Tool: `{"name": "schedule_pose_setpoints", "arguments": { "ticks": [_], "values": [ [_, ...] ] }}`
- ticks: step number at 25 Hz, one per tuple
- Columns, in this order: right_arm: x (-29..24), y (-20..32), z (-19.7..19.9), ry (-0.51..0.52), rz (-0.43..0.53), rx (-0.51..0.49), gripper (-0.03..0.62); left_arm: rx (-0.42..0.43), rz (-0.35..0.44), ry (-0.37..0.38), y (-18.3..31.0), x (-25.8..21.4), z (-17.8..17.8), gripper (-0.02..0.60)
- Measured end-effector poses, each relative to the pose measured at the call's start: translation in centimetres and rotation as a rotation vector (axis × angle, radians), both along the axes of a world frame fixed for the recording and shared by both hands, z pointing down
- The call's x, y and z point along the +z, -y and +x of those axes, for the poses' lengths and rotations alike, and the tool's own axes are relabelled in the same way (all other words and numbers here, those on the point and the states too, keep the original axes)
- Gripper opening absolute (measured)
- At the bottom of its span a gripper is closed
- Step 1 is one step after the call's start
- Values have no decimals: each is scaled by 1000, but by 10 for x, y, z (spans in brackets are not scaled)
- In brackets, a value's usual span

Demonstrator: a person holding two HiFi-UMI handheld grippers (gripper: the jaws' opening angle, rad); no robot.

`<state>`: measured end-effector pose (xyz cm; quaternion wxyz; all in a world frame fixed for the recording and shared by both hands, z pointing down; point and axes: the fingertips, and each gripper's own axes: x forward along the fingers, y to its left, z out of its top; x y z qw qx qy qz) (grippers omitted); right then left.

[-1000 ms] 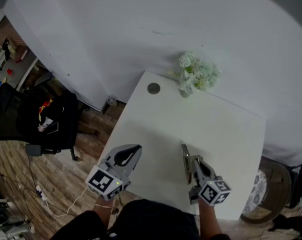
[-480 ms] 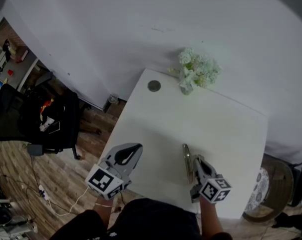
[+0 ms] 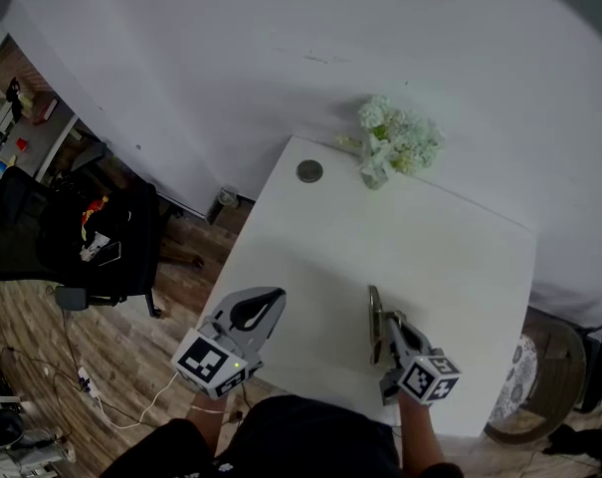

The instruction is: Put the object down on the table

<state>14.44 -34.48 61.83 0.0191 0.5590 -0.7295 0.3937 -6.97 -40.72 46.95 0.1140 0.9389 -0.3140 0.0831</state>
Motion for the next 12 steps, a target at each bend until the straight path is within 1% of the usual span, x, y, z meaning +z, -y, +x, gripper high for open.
{"name": "schedule_pose_setpoints", "arguments": {
  "ticks": [6, 12],
  "values": [
    [1, 2, 3, -7, 0, 2, 18, -5, -4, 3, 0, 1, -2, -2],
    [2, 0, 3, -89, -8, -15, 42, -4, -1, -1, -3, 1, -4, -2]
  ]
}}
